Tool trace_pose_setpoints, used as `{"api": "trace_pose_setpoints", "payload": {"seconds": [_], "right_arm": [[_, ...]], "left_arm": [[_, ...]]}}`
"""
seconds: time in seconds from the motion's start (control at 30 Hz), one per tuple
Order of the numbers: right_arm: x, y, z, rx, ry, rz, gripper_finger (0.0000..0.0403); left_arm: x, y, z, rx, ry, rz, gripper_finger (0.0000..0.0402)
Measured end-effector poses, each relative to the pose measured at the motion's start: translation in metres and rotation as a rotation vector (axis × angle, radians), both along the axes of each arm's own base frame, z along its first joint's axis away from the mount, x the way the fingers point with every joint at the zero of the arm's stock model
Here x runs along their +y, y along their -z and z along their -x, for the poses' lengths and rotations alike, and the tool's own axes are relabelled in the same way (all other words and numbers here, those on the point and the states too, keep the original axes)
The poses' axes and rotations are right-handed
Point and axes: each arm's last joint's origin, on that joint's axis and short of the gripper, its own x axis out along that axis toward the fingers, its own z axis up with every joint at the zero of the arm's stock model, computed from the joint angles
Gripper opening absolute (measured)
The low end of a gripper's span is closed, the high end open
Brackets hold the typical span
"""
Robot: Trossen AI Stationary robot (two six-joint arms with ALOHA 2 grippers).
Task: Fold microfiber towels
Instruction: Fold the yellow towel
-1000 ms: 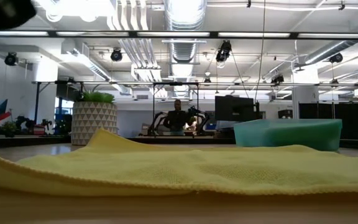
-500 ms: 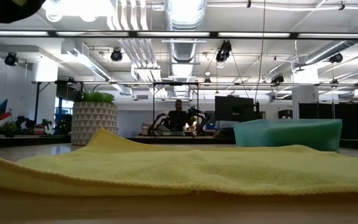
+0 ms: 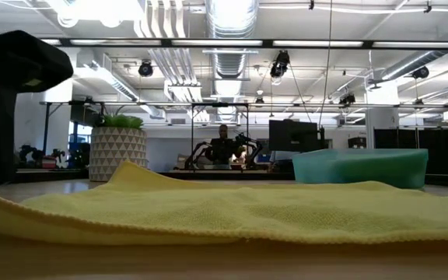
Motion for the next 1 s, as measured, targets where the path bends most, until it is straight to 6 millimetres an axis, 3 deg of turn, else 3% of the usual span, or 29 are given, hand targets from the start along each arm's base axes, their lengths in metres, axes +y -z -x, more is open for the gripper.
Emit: {"api": "trace_pose_setpoints", "payload": {"seconds": [0.13, 0.3, 0.57, 1.0], "right_arm": [[0.007, 0.01, -0.002, 0.031, -0.05, 0.05, 0.0157], [0.024, 0.04, -0.007, 0.113, -0.195, 0.194, 0.0157], [0.042, 0.074, -0.023, 0.167, -0.261, 0.428, 0.0157], [0.046, 0.08, -0.054, 0.245, -0.403, 0.41, 0.0157]], "left_arm": [[0.002, 0.001, -0.002, 0.038, 0.009, 0.037, 0.0108], [0.003, 0.0, -0.003, 0.054, 0.014, 0.056, 0.0014], [0.004, -0.004, -0.008, 0.041, 0.004, 0.077, 0.0013], [0.005, -0.004, -0.011, 0.042, 0.008, 0.115, 0.0]]}}
